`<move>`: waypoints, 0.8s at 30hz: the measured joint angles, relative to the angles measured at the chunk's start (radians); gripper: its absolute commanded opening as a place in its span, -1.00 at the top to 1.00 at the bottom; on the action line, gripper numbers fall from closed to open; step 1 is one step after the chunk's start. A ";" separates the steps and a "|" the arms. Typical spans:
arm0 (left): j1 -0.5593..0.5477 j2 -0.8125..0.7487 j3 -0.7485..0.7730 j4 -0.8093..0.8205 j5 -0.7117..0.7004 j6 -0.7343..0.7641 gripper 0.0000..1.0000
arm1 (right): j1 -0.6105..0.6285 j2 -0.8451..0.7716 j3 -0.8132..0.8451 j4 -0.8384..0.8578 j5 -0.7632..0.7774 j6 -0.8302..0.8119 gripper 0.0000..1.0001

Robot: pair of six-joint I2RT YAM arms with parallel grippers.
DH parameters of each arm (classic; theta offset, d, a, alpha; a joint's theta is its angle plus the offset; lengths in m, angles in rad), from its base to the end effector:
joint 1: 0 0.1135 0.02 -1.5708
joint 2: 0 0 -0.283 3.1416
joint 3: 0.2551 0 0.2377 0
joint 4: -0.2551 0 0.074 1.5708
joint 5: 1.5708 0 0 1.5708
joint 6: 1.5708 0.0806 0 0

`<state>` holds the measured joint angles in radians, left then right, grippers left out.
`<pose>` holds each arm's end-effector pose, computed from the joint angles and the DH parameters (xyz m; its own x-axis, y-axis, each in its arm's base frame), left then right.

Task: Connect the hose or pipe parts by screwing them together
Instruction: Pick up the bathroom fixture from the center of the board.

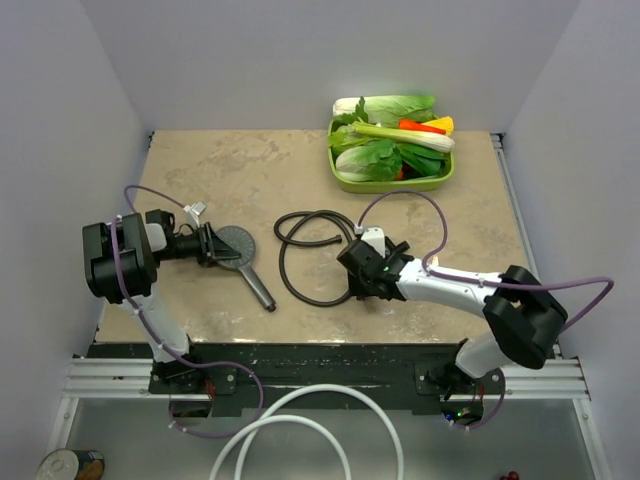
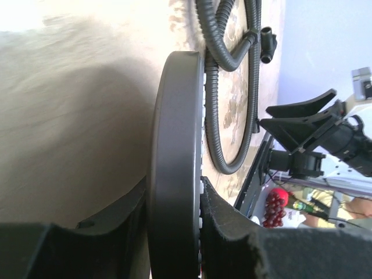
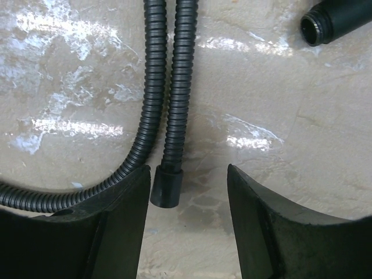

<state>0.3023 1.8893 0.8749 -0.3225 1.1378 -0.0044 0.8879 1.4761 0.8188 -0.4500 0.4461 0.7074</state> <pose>0.3139 0.0213 0.1137 -0.9290 -0.2916 -0.2279 0.0718 0.4619 -0.8840 0.2021 0.1934 0.1710 -0.8047 -0.0602 -0.5906 -0.0726 0.9974 -0.0028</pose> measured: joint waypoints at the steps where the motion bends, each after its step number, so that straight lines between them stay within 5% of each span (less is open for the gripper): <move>1: 0.011 0.012 0.000 0.003 0.009 0.001 1.00 | 0.000 0.006 0.000 0.010 -0.002 0.001 -0.13; 6: 0.061 0.071 0.000 0.003 0.053 0.012 1.00 | 0.000 0.079 0.000 0.064 -0.024 0.008 0.30; 7: 0.067 0.076 0.000 0.001 0.063 0.023 1.00 | 0.000 0.096 0.000 0.074 -0.027 0.013 0.58; 10: 0.078 0.091 0.011 -0.014 0.081 0.051 1.00 | 0.000 0.106 0.003 0.112 -0.039 0.019 1.00; 15: 0.097 0.118 0.026 -0.036 0.116 0.097 1.00 | -0.006 0.072 -0.020 0.137 -0.071 0.061 1.00; 24: 0.109 0.136 0.027 -0.044 0.149 0.140 1.00 | -0.005 -0.394 -0.109 0.071 -0.208 0.277 1.00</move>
<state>0.4118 2.0251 0.9016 -0.3668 1.2869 0.1356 0.8825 1.0817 0.7097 -0.3786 0.2386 0.9844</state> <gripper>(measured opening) 0.340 0.066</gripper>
